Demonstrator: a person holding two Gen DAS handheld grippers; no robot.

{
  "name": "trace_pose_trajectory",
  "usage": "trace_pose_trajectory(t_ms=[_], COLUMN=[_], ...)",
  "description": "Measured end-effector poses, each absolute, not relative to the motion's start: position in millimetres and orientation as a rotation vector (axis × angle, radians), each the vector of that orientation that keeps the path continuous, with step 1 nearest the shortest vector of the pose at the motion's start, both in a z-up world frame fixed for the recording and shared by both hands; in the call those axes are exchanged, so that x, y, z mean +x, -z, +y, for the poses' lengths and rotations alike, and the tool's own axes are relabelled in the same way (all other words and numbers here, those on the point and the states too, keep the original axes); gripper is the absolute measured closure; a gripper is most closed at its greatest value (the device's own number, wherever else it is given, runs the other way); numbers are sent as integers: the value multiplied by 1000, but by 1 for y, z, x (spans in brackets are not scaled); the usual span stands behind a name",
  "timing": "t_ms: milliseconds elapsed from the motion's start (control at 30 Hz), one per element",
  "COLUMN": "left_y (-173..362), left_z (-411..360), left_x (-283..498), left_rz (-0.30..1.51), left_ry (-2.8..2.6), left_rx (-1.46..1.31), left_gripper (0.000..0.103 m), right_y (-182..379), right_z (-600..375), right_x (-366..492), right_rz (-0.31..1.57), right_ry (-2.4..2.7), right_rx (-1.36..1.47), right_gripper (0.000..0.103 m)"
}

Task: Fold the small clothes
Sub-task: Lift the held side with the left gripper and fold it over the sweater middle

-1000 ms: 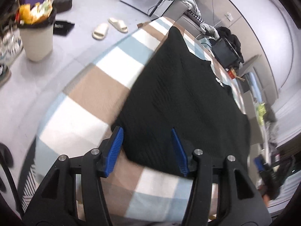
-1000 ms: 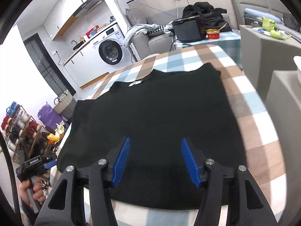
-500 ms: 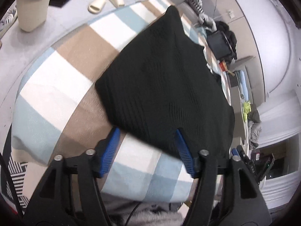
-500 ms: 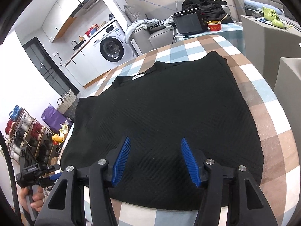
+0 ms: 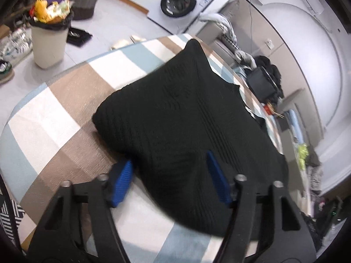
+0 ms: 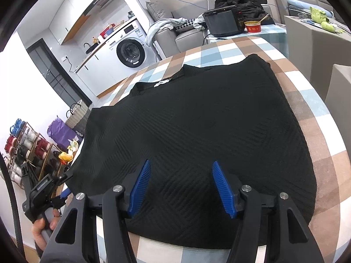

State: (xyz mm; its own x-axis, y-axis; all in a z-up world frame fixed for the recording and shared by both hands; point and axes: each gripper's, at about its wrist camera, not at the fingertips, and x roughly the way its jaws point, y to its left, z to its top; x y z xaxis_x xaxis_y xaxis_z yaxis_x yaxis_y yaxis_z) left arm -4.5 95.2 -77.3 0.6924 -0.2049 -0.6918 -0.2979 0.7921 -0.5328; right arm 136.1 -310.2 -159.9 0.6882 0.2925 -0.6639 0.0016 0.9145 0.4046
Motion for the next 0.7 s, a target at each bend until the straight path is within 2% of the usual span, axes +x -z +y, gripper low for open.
trace_pose_trajectory(t_ms=[100, 200, 300, 467, 533, 600, 700], left_y=[83, 77, 65, 69, 75, 80, 87], left_z=[86, 83, 83, 91, 97, 99, 100], left_x=[6, 4, -5, -6, -4, 4, 15], left_rz=[814, 755, 720, 734, 758, 769, 774], left_ry=[-50, -36, -5, 13, 2, 0, -12], left_rx=[-657, -638, -611, -651, -675, -699, -727], left_gripper=[79, 86, 89, 87, 81, 69, 63], right_y=[161, 161, 162, 167, 167, 167, 167], right_z=[-310, -311, -313, -318, -318, -318, -317], right_x=[137, 137, 135, 134, 134, 134, 135], right_rz=[802, 807, 808, 821, 823, 823, 827], right_ry=[-164, -155, -148, -134, -130, -131, -133], right_rx=[392, 384, 379, 377, 379, 375, 368], right_gripper=[43, 43, 43, 43, 43, 43, 43])
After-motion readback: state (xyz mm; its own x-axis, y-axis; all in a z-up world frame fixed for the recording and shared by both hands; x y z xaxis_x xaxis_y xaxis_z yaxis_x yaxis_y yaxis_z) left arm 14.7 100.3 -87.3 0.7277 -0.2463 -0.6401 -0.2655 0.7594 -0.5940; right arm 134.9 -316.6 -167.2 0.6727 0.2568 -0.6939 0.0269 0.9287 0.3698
